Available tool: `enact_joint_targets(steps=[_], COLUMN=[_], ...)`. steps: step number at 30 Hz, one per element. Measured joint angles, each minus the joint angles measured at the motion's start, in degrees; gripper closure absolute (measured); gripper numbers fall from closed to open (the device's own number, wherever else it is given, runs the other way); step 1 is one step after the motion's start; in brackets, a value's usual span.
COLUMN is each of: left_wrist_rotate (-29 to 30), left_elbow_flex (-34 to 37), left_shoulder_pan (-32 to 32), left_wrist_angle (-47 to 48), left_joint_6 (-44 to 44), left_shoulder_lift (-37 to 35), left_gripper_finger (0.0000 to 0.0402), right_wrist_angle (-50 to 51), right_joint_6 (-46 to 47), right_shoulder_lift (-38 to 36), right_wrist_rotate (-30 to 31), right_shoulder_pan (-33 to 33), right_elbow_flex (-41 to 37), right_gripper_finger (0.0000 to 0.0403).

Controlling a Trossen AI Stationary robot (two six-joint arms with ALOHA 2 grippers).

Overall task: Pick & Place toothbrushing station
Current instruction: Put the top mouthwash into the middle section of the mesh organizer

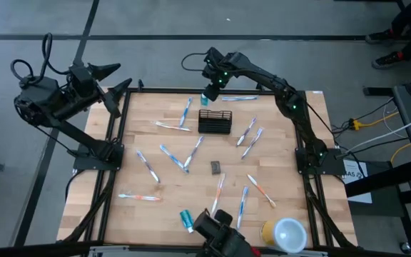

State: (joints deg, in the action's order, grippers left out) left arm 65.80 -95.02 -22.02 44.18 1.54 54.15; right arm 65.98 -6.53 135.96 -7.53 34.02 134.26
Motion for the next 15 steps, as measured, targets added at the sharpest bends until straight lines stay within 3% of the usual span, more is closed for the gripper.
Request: enact_joint_targets(steps=[6, 15], left_wrist_rotate=[-1.6, -2.5], left_elbow_flex=[0.0, 0.0], left_shoulder_pan=[0.0, 0.0], left_wrist_angle=[-0.7, -0.7], left_joint_6=[-1.6, -4.8], left_shoulder_lift=[0.0, 1.0], left_gripper_finger=[0.0141, 0.0141], right_wrist_angle=[-4.4, -6.6], right_joint_6=[0.0, 0.7], right_shoulder_lift=[0.3, 0.7], right_wrist_rotate=[-1.7, -4.0], right_shoulder_pan=[-1.2, -2.0], right_elbow_flex=[0.0, 0.0], right_gripper_finger=[0.0212, 0.0212])
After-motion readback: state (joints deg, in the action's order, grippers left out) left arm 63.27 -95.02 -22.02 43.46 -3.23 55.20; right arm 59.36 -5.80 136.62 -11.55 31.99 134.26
